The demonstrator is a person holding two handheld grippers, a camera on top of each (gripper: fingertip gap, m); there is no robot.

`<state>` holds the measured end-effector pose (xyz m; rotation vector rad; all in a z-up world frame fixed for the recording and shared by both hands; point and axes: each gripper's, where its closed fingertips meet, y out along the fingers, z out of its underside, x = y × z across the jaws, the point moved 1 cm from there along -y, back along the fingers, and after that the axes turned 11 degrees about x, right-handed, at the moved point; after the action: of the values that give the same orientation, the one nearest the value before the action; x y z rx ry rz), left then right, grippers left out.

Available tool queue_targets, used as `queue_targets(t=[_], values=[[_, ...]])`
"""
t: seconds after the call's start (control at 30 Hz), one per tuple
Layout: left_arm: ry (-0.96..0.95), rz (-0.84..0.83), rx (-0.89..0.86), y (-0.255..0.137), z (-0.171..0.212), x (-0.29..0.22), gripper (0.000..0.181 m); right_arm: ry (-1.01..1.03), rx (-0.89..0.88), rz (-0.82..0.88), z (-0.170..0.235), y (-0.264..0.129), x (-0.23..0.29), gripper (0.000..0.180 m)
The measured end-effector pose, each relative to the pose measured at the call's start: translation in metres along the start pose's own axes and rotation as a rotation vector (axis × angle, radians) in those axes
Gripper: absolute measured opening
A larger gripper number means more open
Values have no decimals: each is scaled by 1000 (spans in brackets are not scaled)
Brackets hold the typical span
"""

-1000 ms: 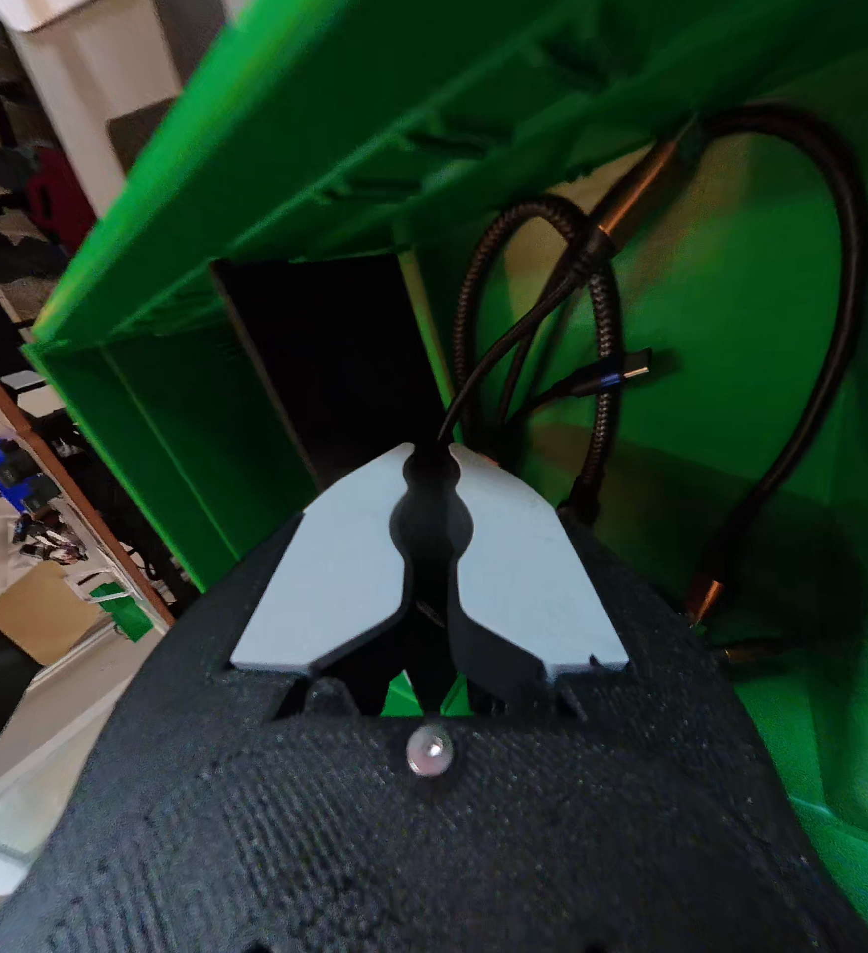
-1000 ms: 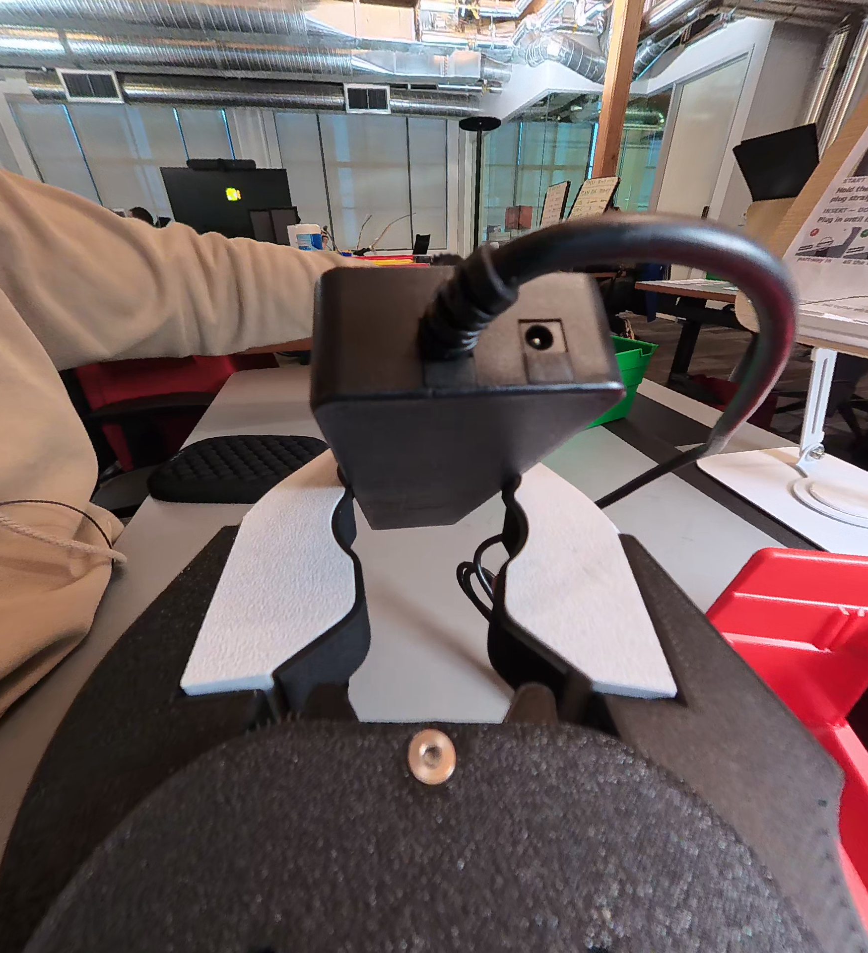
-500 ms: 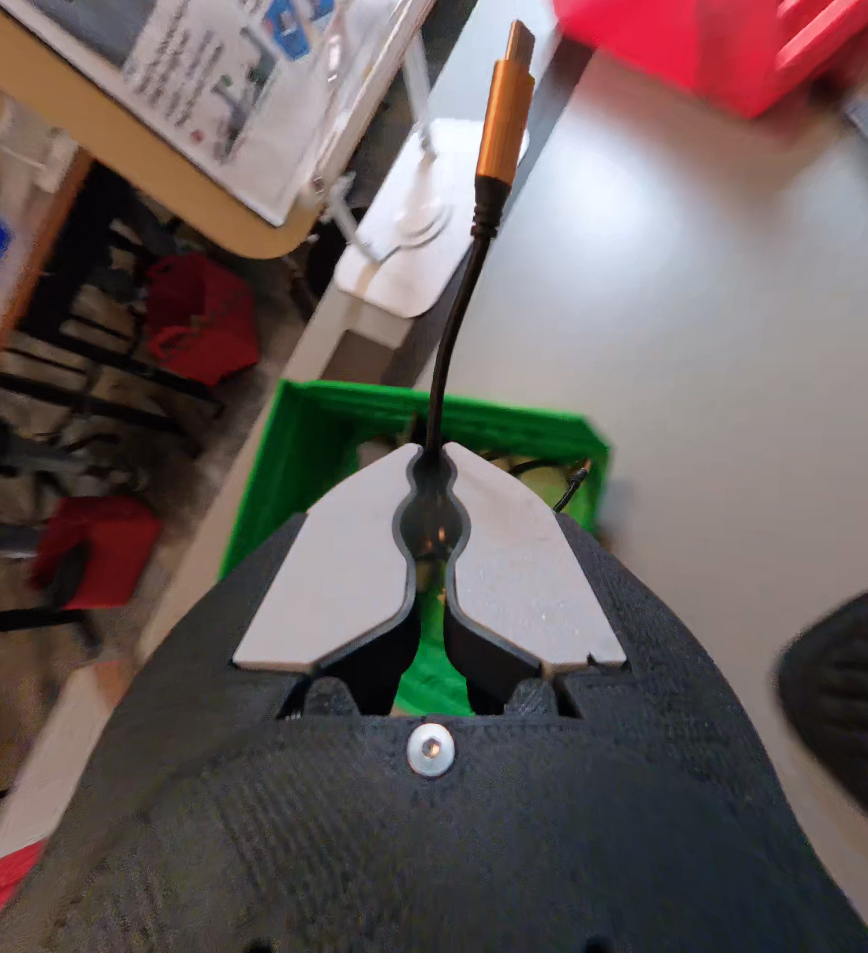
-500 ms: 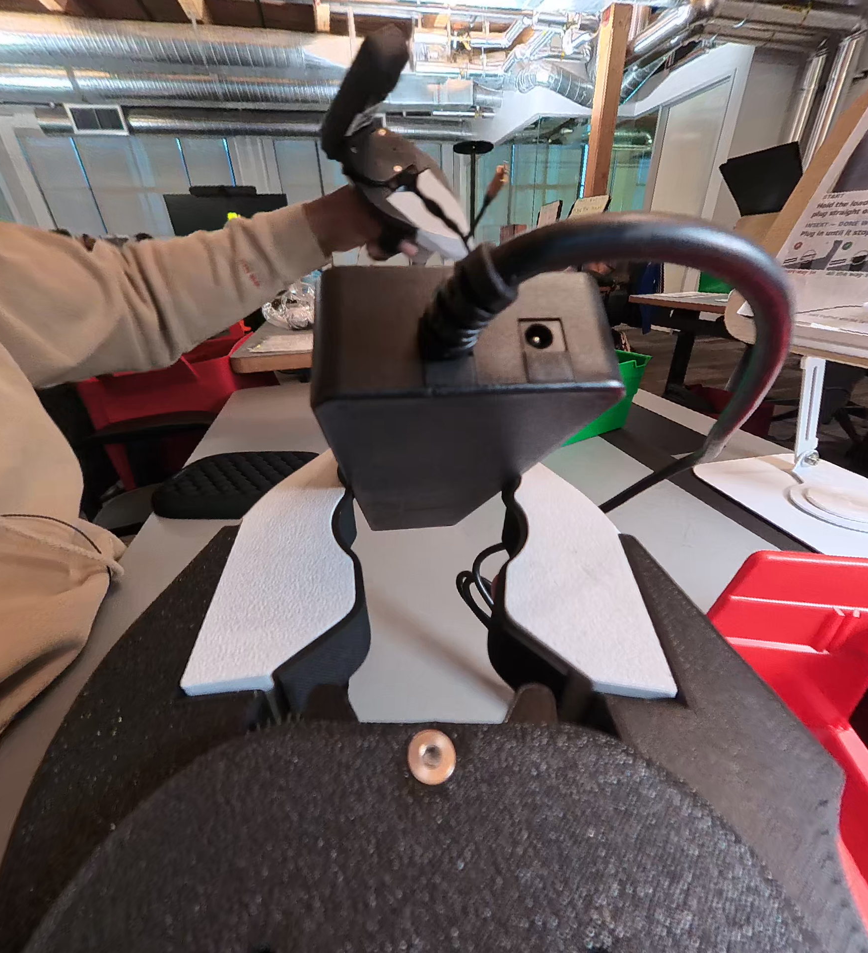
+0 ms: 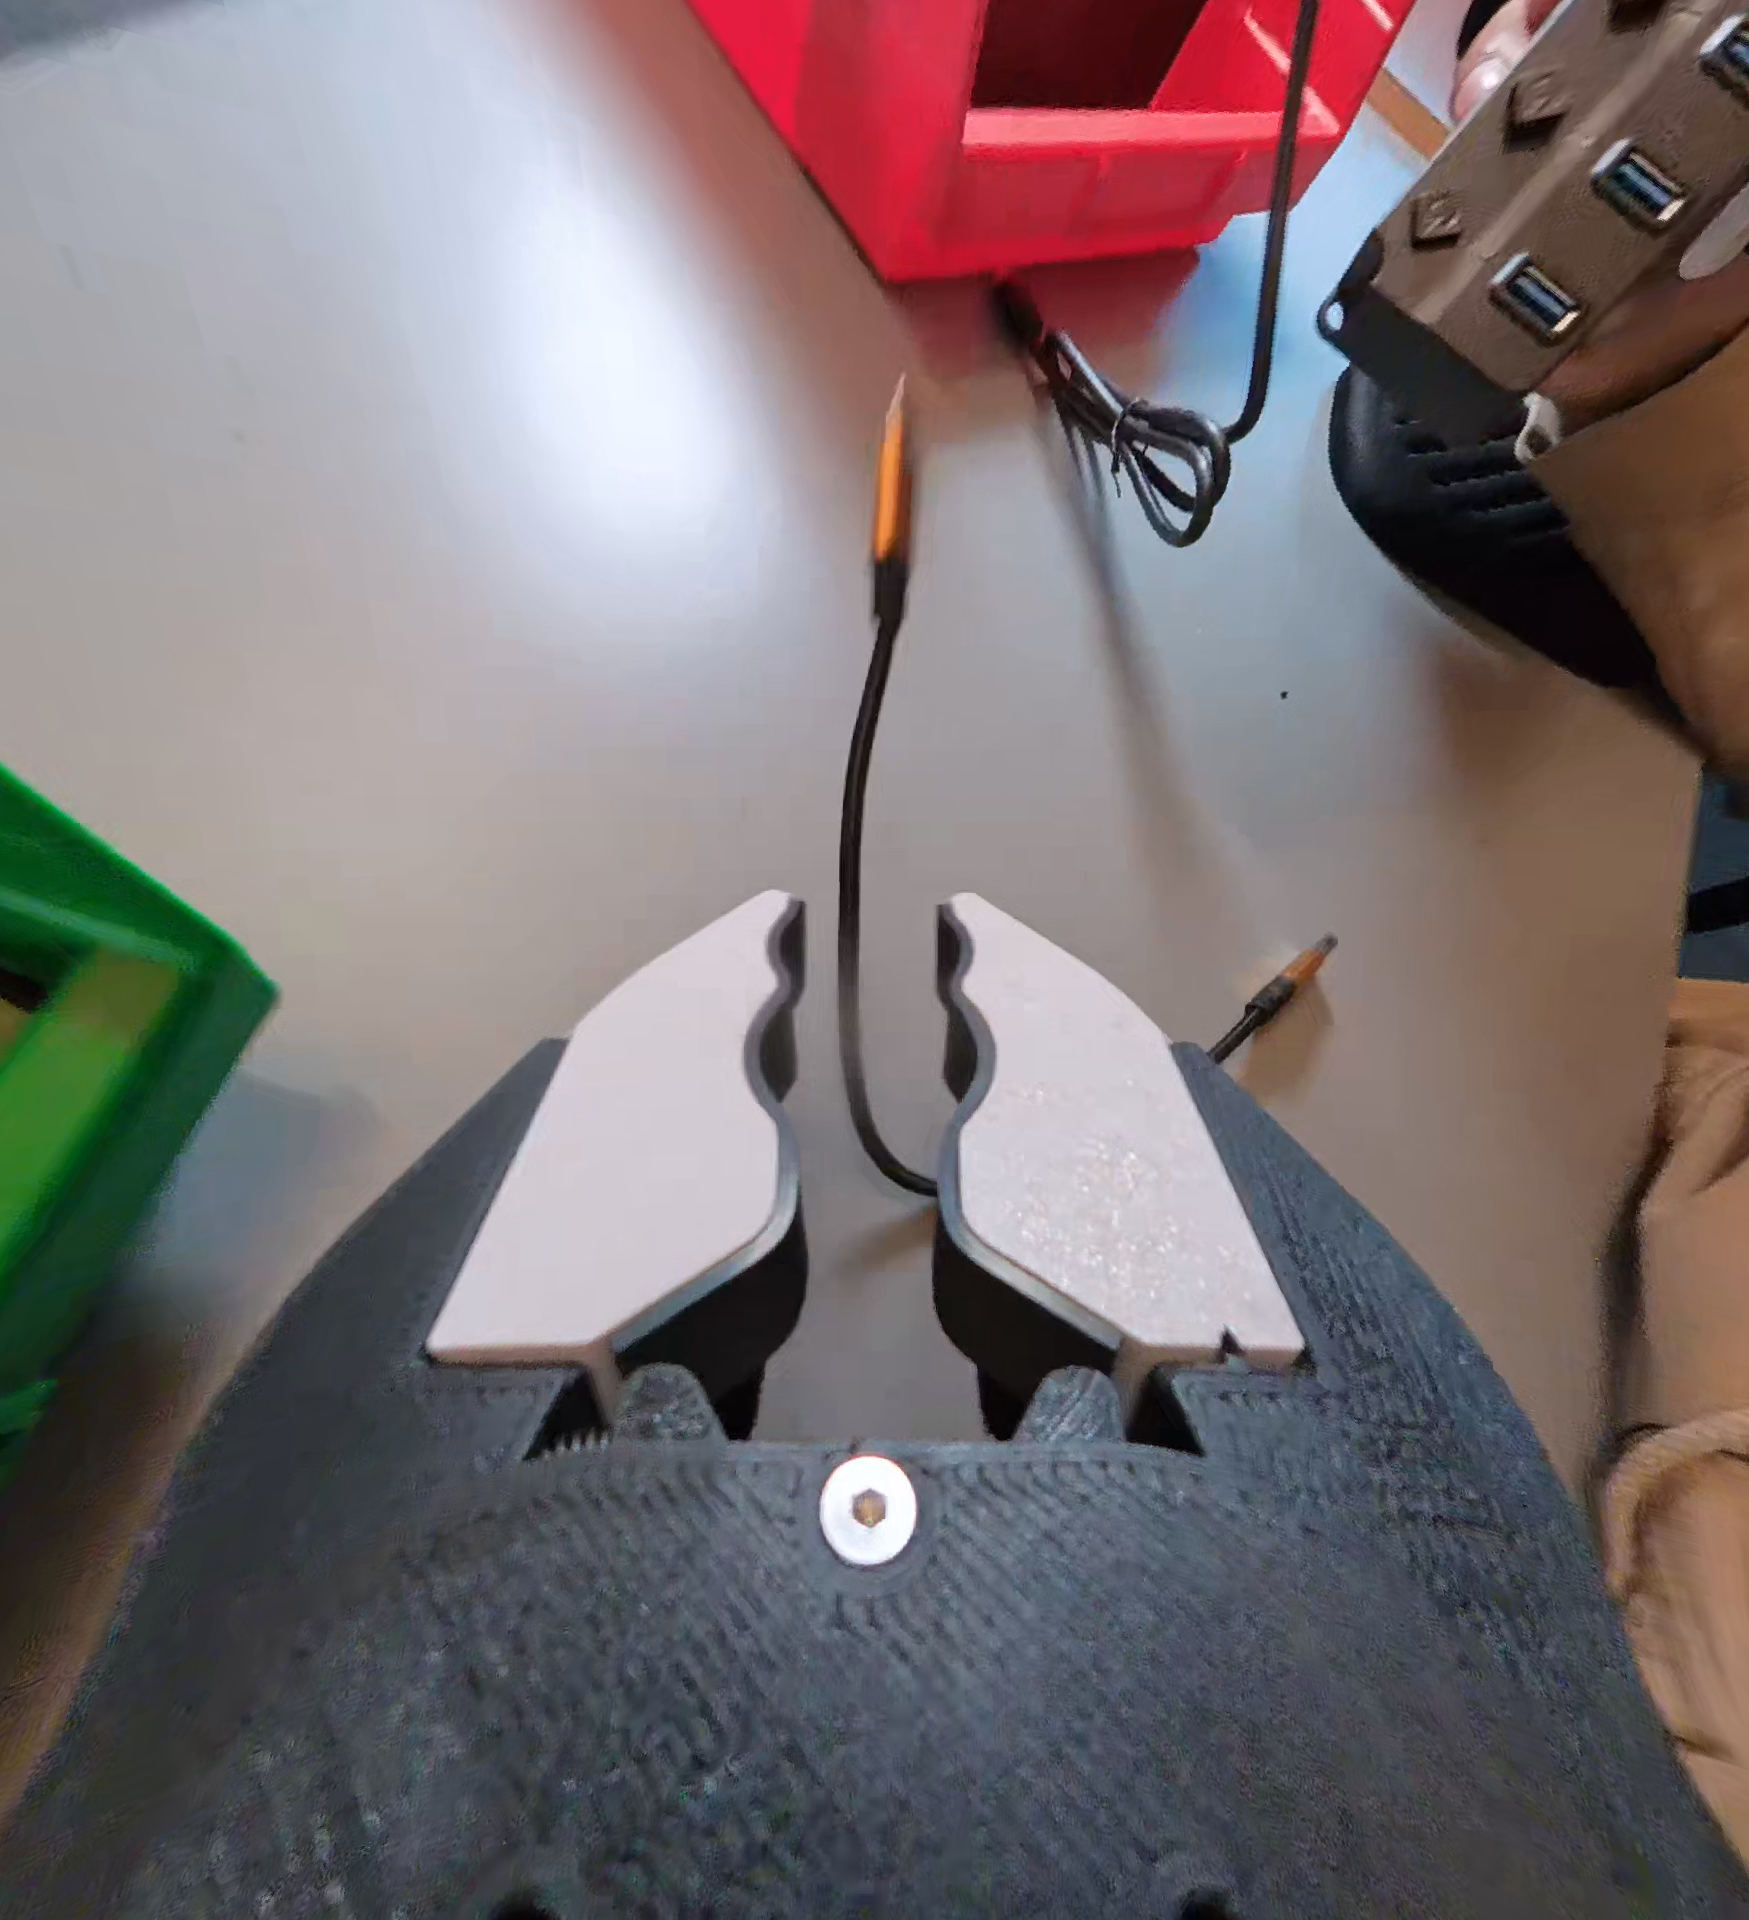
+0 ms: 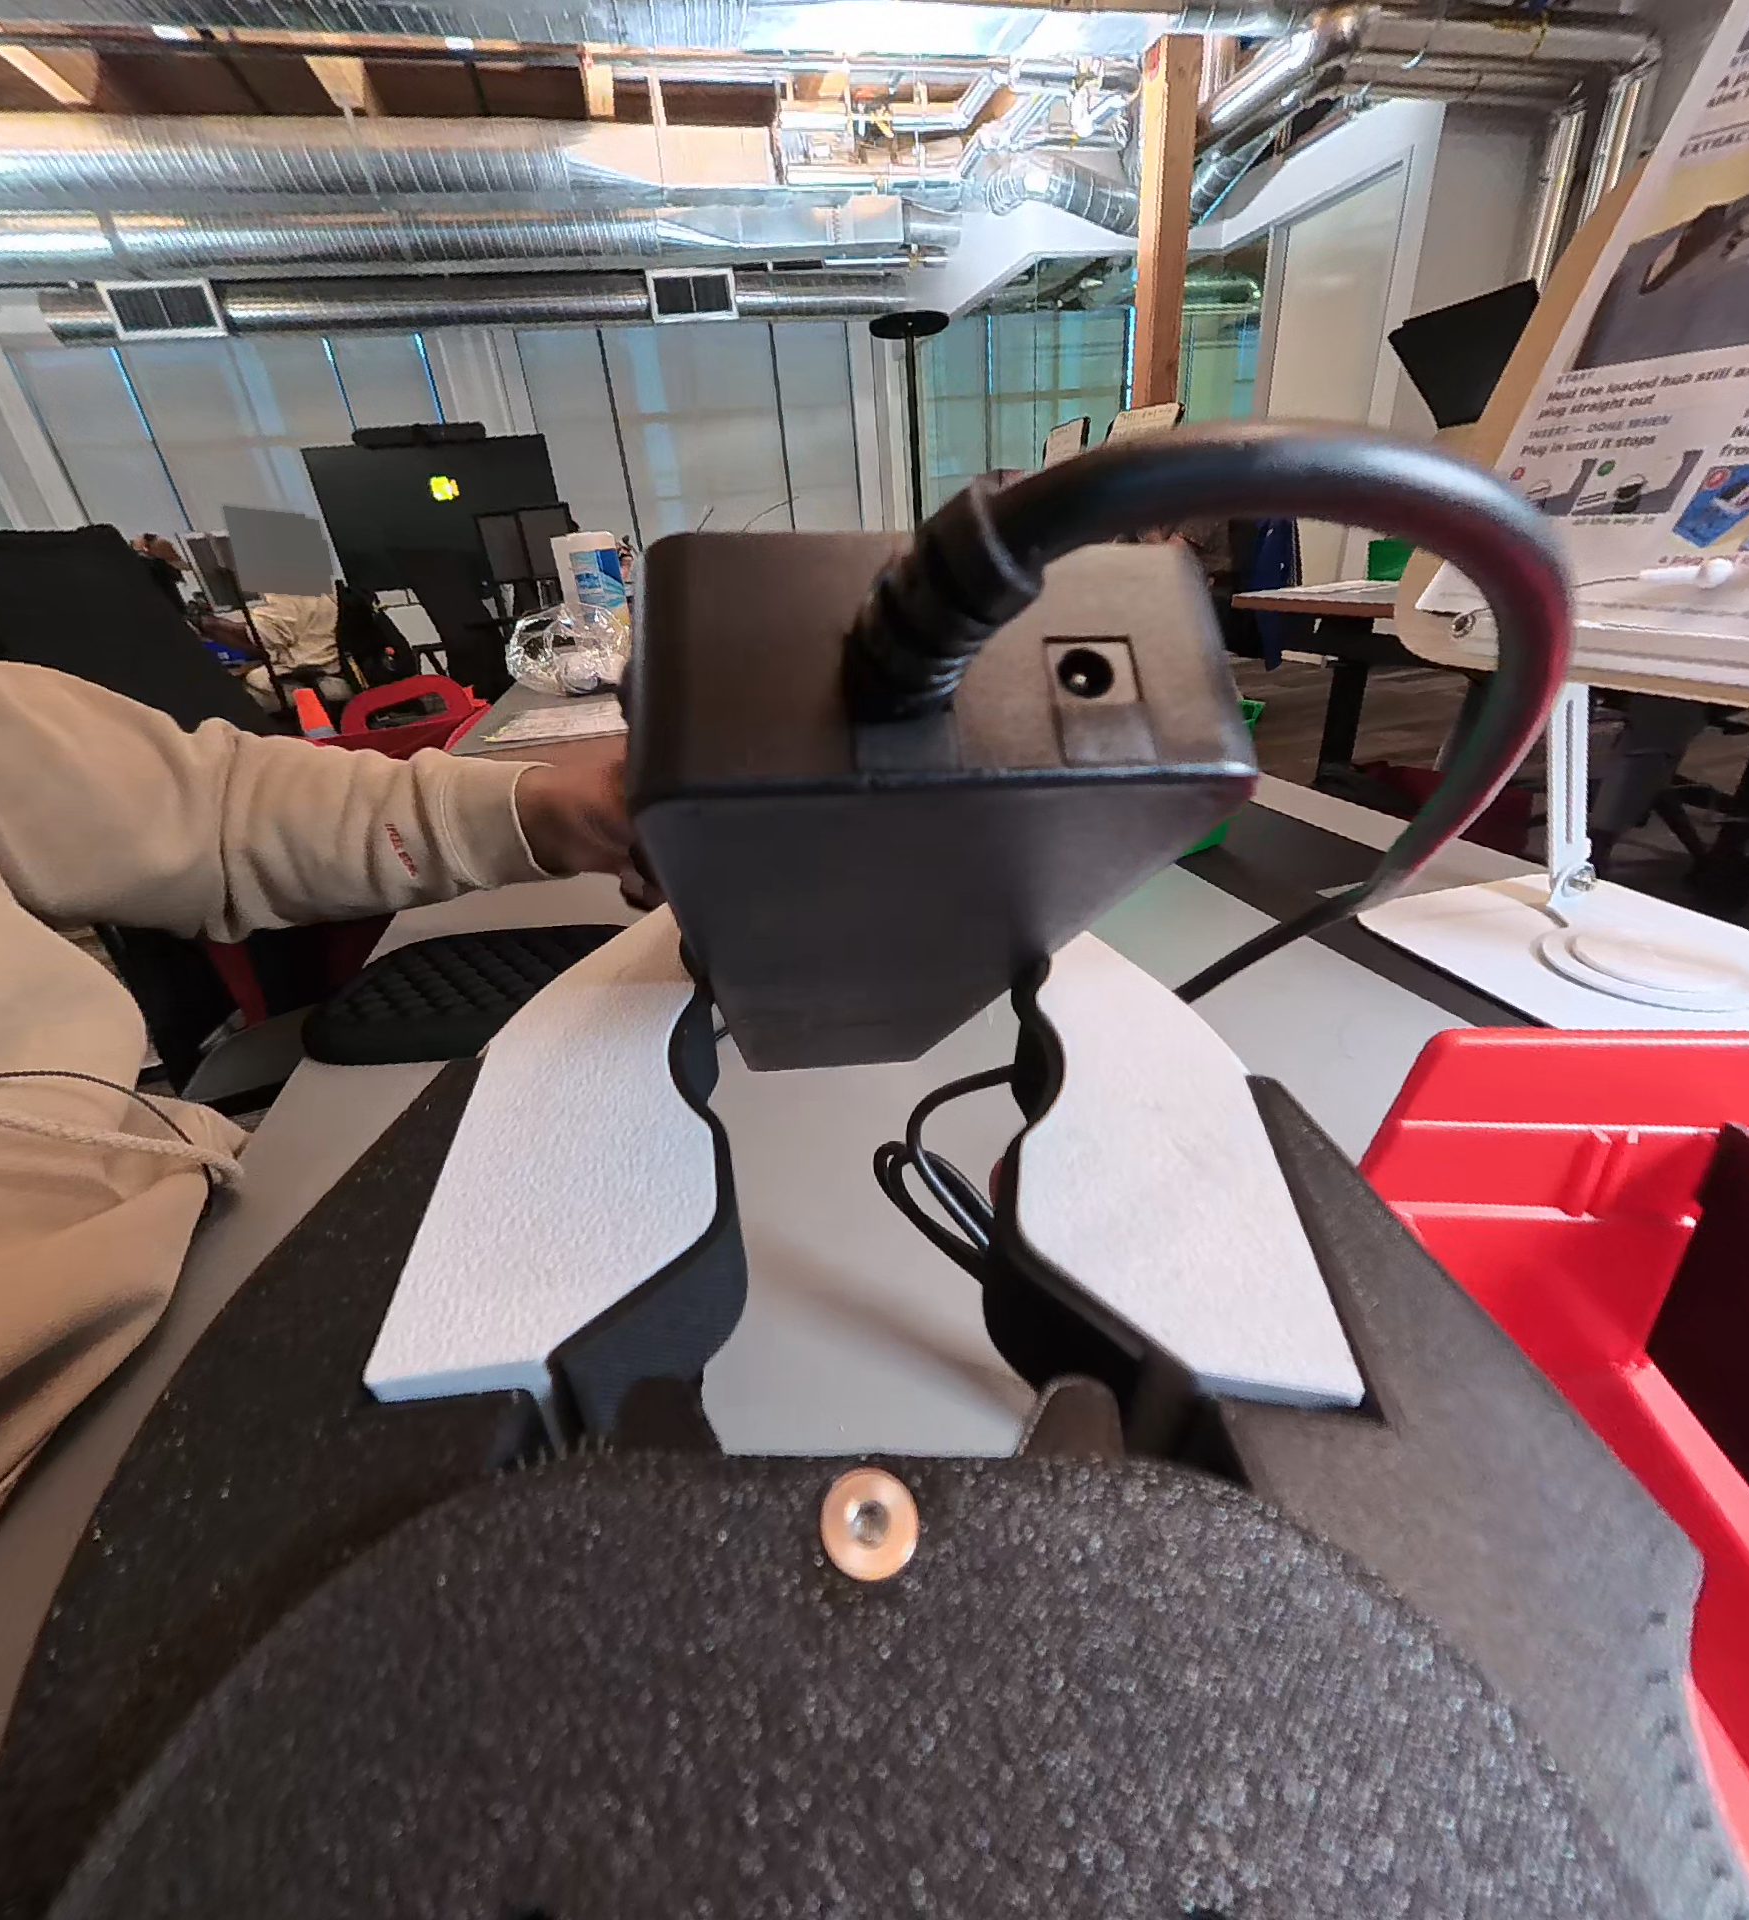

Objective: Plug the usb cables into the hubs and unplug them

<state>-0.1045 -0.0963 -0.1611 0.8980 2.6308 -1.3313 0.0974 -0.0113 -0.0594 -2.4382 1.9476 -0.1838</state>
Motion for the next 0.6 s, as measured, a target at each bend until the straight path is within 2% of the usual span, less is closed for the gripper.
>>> queue_targets(t=[0.07, 0.17, 0.33, 0.47, 0.6], values=[[138, -30, -32, -11, -6, -9, 29, 1, 3, -6, 1, 1, 1, 55], [347, 49, 14, -11, -4, -46, 30, -2, 17, -9, 4, 4, 2, 55], [633, 119, 203, 33, 29, -95, 32, 2, 23, 1, 6, 5, 0, 54], [717, 122, 311, 66, 47, -102, 31, 5, 24, -6, 7, 4, 0, 54], [733, 159, 335, 77, 50, -104, 22, -6, 36, -27, 8, 5, 3, 55]])
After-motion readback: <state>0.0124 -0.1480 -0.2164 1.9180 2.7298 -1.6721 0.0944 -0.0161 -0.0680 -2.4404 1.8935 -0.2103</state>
